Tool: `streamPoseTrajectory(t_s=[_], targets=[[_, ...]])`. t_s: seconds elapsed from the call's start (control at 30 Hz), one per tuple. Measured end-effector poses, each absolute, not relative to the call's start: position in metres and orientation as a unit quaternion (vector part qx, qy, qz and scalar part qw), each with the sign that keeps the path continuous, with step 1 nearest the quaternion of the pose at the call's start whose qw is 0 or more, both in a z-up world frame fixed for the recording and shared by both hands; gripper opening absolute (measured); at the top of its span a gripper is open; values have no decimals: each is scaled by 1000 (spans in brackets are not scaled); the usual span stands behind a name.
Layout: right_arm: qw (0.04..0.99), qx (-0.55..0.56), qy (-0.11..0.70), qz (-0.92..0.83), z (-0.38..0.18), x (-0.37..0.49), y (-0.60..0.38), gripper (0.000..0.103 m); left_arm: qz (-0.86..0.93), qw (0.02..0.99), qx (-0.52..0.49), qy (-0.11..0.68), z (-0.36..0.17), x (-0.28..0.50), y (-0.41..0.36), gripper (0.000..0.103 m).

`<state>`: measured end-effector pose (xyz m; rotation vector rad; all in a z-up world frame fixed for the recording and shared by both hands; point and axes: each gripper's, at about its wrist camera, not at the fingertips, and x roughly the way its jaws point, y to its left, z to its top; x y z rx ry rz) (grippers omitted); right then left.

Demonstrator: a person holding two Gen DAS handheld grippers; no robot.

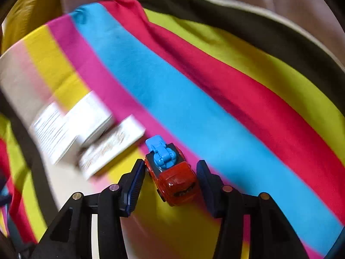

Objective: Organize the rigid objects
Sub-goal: 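Grasp the red toy truck with the right tool while the left tool grasps the white medicine box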

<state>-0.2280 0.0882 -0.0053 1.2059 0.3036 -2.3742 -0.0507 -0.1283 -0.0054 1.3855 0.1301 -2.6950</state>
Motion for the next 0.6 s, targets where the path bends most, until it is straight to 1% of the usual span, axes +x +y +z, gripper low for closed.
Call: streamPoseTrajectory(t_s=[0.07,0.2,0.3,0.33,0.47,0.53,0.6], targets=[[215,431,100,-870,-3,-196,106,50,-887,55,456,43,-5,-51,-128,100],[145,433,64,-887,-4,-133,161,50,-887,55,457,42,-5,-51,-128,101],[95,436,58,-893,-8,-104,192,51,-885,54,460,40,-6,-52,-126,102],[85,438,43,-894,-9,-94,205,51,-884,57,462,40,-6,-53,-126,102],[75,442,5,-894,-11,-87,219,51,-871,60,486,46,-5,-59,-121,102],[69,436,13,-897,-10,-82,217,51,-868,58,488,64,-3,-65,-118,102],[63,438,29,-896,-10,-96,214,51,-868,66,483,92,2,-70,-117,102]])
